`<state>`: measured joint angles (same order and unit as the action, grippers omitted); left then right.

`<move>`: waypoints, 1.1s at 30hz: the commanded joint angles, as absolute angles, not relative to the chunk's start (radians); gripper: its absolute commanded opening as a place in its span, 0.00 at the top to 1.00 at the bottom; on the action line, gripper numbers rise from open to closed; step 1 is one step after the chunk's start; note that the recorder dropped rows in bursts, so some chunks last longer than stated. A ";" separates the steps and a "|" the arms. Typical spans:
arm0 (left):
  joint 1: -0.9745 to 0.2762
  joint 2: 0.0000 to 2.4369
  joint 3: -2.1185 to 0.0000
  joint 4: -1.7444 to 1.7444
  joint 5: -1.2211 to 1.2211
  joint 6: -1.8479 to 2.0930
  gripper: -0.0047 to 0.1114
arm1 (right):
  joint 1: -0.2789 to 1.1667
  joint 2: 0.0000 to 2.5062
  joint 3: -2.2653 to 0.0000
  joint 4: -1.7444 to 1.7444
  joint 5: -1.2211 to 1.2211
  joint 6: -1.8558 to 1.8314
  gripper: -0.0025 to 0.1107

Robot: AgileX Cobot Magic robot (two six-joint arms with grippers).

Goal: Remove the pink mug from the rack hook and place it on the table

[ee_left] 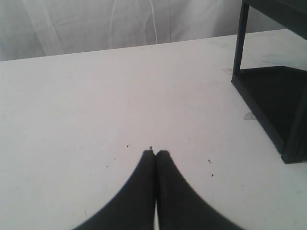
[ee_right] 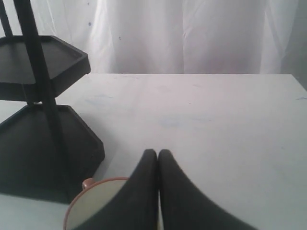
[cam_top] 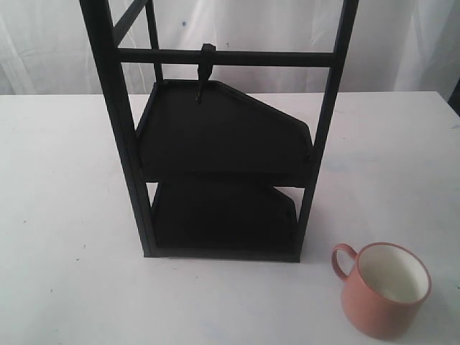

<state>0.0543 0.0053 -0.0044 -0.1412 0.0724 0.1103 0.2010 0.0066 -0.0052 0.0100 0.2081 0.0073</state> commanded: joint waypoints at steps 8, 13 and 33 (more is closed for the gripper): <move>0.048 0.000 0.000 -0.146 0.075 0.109 0.96 | 0.127 0.000 0.000 0.006 0.201 0.000 0.98; 0.048 0.000 0.000 -0.146 0.075 0.109 0.96 | 0.127 0.000 0.000 0.006 0.201 0.000 0.98; 0.048 0.000 0.000 -0.146 0.075 0.109 0.96 | 0.127 0.000 0.000 0.006 0.201 0.021 0.98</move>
